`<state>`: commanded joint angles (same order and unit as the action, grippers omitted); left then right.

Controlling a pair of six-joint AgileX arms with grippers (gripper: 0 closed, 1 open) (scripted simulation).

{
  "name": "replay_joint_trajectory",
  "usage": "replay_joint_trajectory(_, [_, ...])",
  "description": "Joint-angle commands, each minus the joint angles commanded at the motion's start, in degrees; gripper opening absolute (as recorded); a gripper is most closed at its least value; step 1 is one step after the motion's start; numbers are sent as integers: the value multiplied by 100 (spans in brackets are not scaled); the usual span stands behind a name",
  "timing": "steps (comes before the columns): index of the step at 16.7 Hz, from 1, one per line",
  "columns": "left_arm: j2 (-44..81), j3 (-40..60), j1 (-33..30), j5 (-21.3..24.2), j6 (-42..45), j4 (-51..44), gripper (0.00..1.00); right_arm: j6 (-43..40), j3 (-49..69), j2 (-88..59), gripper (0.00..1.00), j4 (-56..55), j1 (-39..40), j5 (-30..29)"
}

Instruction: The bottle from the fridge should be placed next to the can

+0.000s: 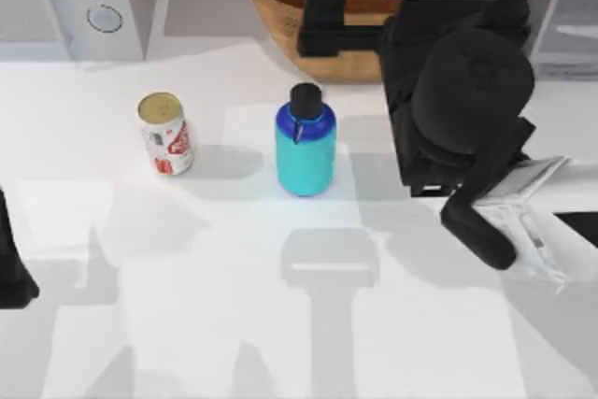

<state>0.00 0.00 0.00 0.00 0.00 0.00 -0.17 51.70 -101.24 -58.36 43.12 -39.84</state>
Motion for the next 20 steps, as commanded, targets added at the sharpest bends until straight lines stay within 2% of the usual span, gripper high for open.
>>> replay_joint_trajectory(7, [0,0,0,0,0,0,100,-3,-1795,4480,100,2144,-1904,1889])
replay_joint_trajectory(12, [0,0,0,0,0,0,100,12,-3386,7433,100,3903,-3173,3013])
replay_joint_trajectory(16, [0,0,0,0,0,0,100,19,-4479,9173,100,5086,-3877,3644])
replay_joint_trajectory(20, [0,0,0,0,0,0,100,18,-5110,10047,100,5772,-4270,3958])
